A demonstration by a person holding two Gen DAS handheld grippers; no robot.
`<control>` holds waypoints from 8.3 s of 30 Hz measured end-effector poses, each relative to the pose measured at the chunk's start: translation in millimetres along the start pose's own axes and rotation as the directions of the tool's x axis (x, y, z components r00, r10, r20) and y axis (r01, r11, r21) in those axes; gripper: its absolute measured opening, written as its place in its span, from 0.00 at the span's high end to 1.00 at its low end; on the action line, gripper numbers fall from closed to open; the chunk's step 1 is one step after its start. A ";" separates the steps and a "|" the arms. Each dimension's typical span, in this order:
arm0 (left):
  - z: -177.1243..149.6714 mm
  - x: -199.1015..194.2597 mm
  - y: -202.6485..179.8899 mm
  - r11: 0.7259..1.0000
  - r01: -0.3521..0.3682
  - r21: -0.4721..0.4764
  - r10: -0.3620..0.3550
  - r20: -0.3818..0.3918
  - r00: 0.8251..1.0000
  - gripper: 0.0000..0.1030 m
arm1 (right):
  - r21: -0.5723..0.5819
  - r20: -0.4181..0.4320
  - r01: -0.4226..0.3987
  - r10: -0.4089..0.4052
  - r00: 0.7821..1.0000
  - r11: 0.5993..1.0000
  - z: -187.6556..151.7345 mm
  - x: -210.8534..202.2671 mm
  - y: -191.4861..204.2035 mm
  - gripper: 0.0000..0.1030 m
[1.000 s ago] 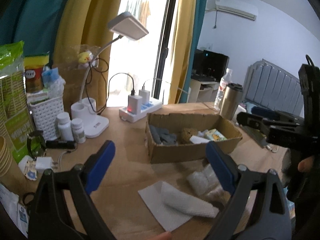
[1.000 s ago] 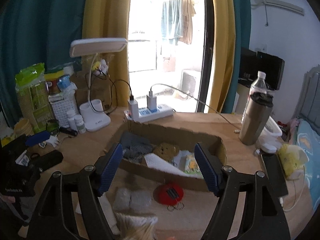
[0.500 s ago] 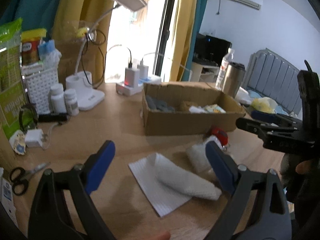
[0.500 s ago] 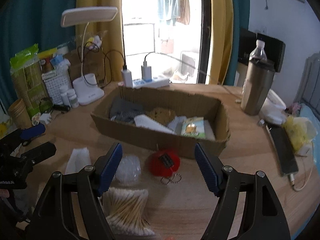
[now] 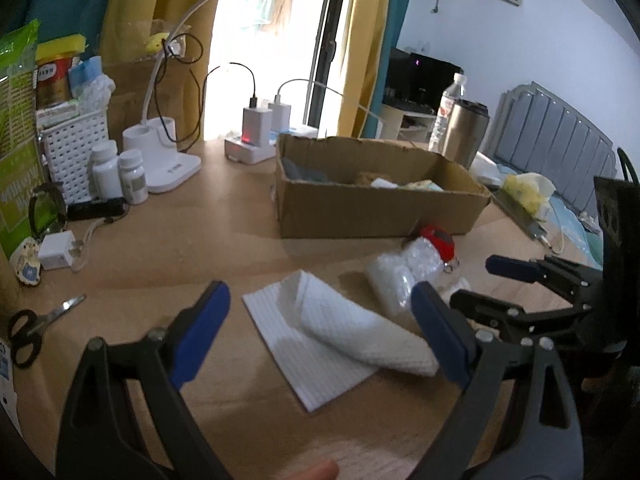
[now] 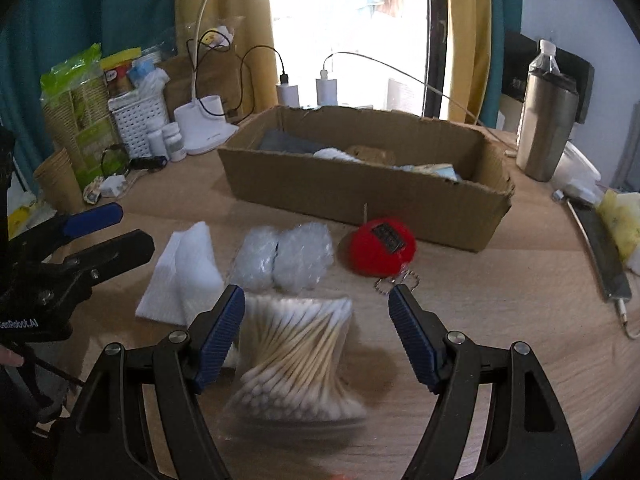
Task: Organize soft objects
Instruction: 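Grasp the white cloth with the left gripper while the right grasps the cotton-swab bag, then carry the cloth and cotton-swab bag over the cardboard box with both grippers, then release the cloth with the left gripper while the right lowers the swab bag into the box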
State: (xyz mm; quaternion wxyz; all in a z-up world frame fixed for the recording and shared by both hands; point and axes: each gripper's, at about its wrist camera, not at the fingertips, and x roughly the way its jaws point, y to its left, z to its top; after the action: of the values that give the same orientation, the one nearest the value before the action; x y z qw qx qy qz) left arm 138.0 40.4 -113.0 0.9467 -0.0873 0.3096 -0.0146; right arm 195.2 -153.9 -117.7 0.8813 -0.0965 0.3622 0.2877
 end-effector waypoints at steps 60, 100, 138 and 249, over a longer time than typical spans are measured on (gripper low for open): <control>-17.9 51.9 -57.5 0.950 0.165 0.266 -0.082 -0.296 0.952 0.79 | 0.162 0.005 0.032 -0.034 0.999 0.986 -30.4 -4.0 -57.0 0.49; 9.0 3.9 -31.0 0.972 0.169 0.162 -0.144 -0.152 0.978 0.80 | 0.076 -0.067 0.091 -0.086 0.994 0.993 -21.8 7.3 -31.7 0.40; 79.6 0.1 -35.2 0.979 0.152 0.133 -0.150 -0.029 0.988 0.80 | 0.037 0.127 0.048 -0.053 0.991 0.998 64.7 -33.1 -48.5 0.57; 95.0 38.5 86.0 0.995 0.057 -0.079 -0.054 0.031 0.998 0.27 | 0.015 -0.059 0.152 -0.151 0.987 0.988 138.7 100.9 -43.3 0.57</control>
State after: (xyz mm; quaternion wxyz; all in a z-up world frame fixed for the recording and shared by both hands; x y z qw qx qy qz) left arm 222.8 136.8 -75.2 0.9461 -0.1338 0.2936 -0.0274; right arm 358.8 -92.6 -89.6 0.8908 -0.1232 0.3817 0.2135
